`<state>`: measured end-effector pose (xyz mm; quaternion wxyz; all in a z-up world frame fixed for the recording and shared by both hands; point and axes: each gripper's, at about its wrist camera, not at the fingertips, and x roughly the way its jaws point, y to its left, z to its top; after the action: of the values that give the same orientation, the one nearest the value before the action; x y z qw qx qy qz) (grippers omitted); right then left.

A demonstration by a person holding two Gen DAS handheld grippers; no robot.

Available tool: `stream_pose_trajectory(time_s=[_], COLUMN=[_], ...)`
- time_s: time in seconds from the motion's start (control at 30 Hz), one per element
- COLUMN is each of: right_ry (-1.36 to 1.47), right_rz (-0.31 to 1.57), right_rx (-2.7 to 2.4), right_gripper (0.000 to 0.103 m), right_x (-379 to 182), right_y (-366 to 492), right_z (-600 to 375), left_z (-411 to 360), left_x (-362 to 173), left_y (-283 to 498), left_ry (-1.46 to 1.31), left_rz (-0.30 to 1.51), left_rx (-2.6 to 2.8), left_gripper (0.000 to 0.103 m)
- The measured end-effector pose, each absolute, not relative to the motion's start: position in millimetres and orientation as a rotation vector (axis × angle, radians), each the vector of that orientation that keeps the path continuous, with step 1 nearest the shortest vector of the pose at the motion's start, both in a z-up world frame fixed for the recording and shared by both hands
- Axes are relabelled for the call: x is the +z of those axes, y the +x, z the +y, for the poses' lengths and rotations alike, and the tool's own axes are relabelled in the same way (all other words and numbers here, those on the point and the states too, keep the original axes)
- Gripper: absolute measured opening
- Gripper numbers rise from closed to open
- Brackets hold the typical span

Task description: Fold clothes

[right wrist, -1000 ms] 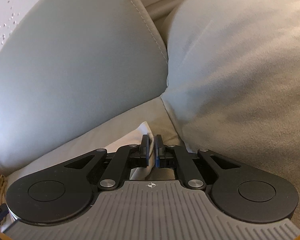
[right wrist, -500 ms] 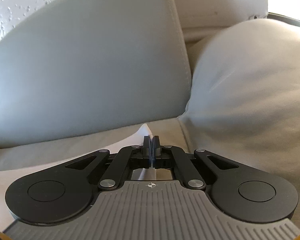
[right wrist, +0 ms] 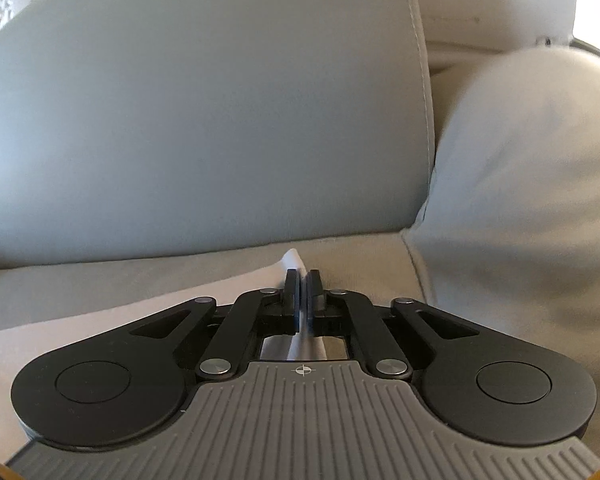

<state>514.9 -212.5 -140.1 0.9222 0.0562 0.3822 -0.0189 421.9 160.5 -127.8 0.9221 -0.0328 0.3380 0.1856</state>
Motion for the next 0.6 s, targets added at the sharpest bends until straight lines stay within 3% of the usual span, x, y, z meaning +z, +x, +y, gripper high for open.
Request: stream_pose_trajectory(time_s=[0.03,0.07,0.1,0.23,0.5,0.6], right_ry=[0.113,0.11,0.113,0.176,0.368,0.386], right_rz=[0.787,0.789,0.767,0.685,0.665,0.685], right_rx=[-0.042,-0.046,-0.046,-0.021,0.129,0.184], right_gripper=[0.036,0.044,0.044,0.048,0.049,0.063], right_x=[-133.4,-126.8,-119.1,-68.1,29.5,45.2], right_y=[512.2,509.6,502.8,464.5,308.1,263.2], right_z=[-213.4,-214.4,-215.7,-241.6,-295.1,-303.2], left_z=[164.9,166.9,170.8,175.1,146.3,121.6], left_x=[-122.8,-114.3,-107.0,-55.4,61.9,56.3], left_y=[421.3,416.5,411.3,362.1,197.5,150.0], left_ry=[-0.081,-0.095,-0.104,-0.122,-0.133,-0.124], left_rz=[0.704,0.705,0.698,0.681,0.647,0.718], left_rx=[0.362,0.344,0.337,0.27,0.056,-0.032], left_gripper=[0.021,0.023,0.027,0.027,0.037,0.043])
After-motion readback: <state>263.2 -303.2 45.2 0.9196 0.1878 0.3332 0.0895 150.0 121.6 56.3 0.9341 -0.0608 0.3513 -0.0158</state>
